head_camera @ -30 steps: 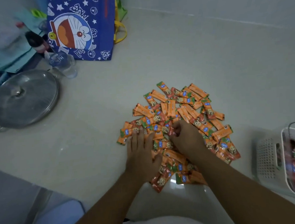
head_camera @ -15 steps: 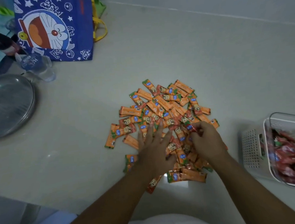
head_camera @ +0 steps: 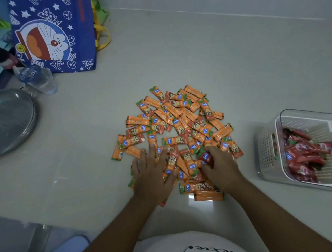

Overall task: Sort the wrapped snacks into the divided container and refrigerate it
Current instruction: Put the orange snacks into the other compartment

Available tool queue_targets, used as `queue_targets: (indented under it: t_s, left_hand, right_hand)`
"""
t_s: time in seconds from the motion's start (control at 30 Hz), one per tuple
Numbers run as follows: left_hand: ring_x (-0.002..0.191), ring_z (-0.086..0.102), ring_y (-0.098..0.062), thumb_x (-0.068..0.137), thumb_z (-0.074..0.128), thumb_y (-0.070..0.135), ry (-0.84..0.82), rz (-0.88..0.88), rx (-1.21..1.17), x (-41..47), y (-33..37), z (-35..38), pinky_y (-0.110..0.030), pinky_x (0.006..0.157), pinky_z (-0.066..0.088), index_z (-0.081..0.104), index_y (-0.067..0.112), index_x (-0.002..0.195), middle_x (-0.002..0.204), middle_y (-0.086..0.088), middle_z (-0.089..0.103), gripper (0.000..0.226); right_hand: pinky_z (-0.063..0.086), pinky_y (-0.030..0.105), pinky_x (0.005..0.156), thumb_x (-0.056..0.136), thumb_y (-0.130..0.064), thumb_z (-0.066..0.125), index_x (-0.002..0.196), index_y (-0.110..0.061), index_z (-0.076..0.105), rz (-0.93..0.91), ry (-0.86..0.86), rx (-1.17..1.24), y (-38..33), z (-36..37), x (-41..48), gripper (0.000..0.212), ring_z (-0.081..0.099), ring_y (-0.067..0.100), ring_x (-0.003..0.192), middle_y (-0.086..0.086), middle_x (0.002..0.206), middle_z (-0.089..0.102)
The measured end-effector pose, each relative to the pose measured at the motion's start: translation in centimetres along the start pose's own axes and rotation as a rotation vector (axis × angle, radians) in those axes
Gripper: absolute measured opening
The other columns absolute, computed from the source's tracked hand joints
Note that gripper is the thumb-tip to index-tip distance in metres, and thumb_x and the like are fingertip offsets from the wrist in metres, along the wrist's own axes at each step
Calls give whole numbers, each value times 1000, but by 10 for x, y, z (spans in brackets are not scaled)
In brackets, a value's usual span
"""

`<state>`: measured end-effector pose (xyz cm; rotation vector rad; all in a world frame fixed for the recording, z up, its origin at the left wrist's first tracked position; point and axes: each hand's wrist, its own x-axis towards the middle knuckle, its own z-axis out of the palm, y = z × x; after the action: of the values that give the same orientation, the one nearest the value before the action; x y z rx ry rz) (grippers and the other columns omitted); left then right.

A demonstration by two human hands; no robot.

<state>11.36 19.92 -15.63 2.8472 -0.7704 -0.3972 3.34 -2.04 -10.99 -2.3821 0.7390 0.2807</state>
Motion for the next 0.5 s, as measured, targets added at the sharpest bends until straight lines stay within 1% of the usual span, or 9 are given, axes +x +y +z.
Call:
queue_targets:
  t_s: [0.1, 0.17, 0.23, 0.27, 0.33, 0.37, 0.43, 0.47, 0.5]
  left_hand:
    - [155, -12, -38, 86, 28, 79, -42, -51, -15, 10, 3, -3, -63, 120, 1, 1, 37, 161, 171, -7, -7, 91]
    - [152, -26, -36, 84, 25, 80, -79, -31, -26, 17, 7, -6, -64, 119, -8, -10, 35, 160, 168, -8, -21, 95]
    - [150, -31, -34, 85, 27, 78, -65, 28, -32, 19, 17, -11, -62, 119, -13, -13, 34, 159, 167, -8, -25, 95]
    - [151, -29, -33, 86, 29, 76, -41, 66, -36, 20, 25, -14, -61, 119, -13, -11, 33, 160, 168, -7, -23, 94]
    - [153, -24, -30, 89, 31, 71, -6, 156, -49, 19, 45, -18, -59, 121, -12, -8, 33, 161, 169, -4, -17, 90]
    - [154, -24, -28, 91, 31, 69, -8, 206, -57, 19, 56, -19, -59, 122, -10, -7, 32, 161, 169, -3, -16, 88]
    - [153, -24, -24, 95, 31, 65, -27, 283, -75, 19, 75, -20, -57, 123, -8, -3, 29, 162, 169, -2, -16, 83]
    - [154, -23, -22, 97, 32, 62, -29, 302, -89, 20, 83, -22, -56, 124, -7, 1, 28, 162, 170, -2, -15, 80]
    - [154, -21, -21, 98, 31, 60, -23, 307, -110, 21, 91, -25, -53, 124, -8, 5, 27, 162, 170, -1, -12, 77]
  right_hand:
    - [53, 41, 89, 90, -36, 67, 129, -34, 52, -13, -101, 41, 1, -4, 4, 42, 60, 17, 105, -5, 118, 64]
    - [56, 30, 74, 93, -33, 65, 126, -32, 54, 25, -127, 198, -1, -12, 6, 35, 66, 10, 91, -6, 111, 66]
    - [52, 19, 61, 94, -33, 64, 117, -35, 57, 38, -68, 319, -3, -21, 4, 25, 67, 2, 79, -11, 102, 67]
    - [48, 15, 59, 94, -34, 64, 116, -36, 57, 24, -9, 324, -4, -27, 2, 23, 64, -2, 78, -17, 98, 65]
    - [41, 12, 65, 94, -33, 64, 123, -32, 59, -25, 100, 268, -6, -40, -2, 30, 57, -7, 82, -23, 98, 60]
    - [43, 14, 68, 94, -32, 63, 127, -28, 59, -51, 134, 234, -8, -48, -5, 34, 57, -4, 86, -18, 102, 61]
    - [52, 26, 82, 94, -30, 63, 135, -23, 56, -98, 191, 191, -8, -65, -10, 42, 60, 9, 99, -6, 114, 63]
    - [52, 31, 88, 94, -28, 63, 137, -21, 55, -133, 230, 173, -8, -74, -14, 44, 60, 15, 104, -2, 117, 64]
    - [50, 32, 90, 94, -25, 64, 138, -19, 54, -172, 279, 155, -7, -84, -18, 46, 60, 17, 107, 1, 118, 64]
